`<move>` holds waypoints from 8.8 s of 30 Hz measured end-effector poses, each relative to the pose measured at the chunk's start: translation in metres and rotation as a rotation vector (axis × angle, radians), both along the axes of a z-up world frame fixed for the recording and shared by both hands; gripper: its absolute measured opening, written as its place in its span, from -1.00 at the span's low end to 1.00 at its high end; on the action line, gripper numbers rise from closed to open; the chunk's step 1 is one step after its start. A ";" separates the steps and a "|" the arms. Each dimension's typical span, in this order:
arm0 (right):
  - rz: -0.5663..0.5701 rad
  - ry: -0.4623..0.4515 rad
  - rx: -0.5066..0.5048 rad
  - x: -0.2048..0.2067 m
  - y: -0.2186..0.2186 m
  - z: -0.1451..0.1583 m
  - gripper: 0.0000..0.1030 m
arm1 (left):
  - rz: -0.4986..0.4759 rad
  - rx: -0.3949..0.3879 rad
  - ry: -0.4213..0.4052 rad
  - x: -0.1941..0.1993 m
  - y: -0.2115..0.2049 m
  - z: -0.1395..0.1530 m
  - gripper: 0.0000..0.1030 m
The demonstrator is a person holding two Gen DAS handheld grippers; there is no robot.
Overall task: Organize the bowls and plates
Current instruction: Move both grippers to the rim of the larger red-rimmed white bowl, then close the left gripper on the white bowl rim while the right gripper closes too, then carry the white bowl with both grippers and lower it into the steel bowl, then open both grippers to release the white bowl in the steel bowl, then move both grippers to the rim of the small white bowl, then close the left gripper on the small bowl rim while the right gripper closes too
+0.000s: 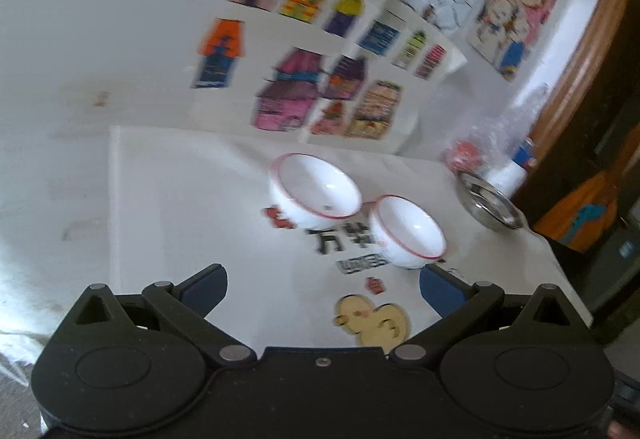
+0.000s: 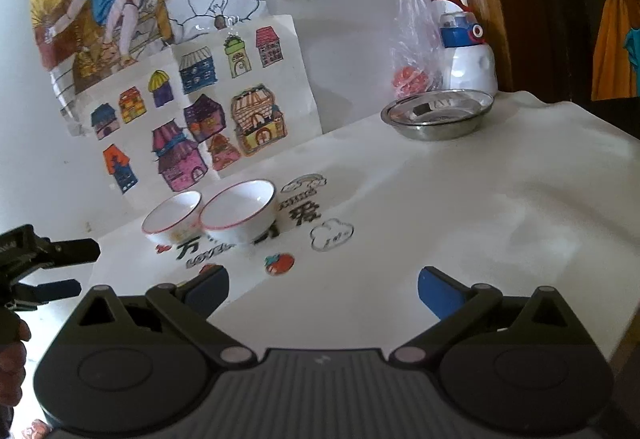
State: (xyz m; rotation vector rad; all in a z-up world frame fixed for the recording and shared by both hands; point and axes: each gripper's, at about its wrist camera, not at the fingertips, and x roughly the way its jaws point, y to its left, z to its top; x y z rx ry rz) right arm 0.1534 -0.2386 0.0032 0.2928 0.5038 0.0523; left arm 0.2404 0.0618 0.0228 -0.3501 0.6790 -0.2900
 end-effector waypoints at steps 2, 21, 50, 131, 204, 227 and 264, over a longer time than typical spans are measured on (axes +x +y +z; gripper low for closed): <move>-0.002 -0.005 -0.004 0.012 -0.004 0.002 1.00 | -0.021 0.001 0.013 0.012 -0.009 0.003 0.98; 0.047 0.071 0.047 0.122 -0.019 -0.002 1.00 | -0.020 -0.068 0.307 0.098 -0.066 -0.017 0.97; 0.206 0.099 0.009 0.154 0.017 -0.012 0.10 | -0.014 -0.136 0.320 0.117 -0.070 -0.034 -0.26; 0.248 0.142 0.008 -0.023 0.053 0.026 -0.63 | -0.128 -0.017 0.218 -0.056 -0.067 0.004 -0.71; 0.271 -0.003 -0.025 -0.034 0.046 0.050 0.98 | 0.140 -0.017 0.044 -0.052 0.000 0.023 0.77; 0.221 0.013 -0.116 0.069 0.048 0.057 0.99 | 0.302 0.076 0.044 0.028 0.041 -0.009 0.98; 0.539 0.251 -0.254 0.220 0.128 0.013 0.22 | 0.176 -0.021 0.065 0.109 0.011 -0.040 -0.20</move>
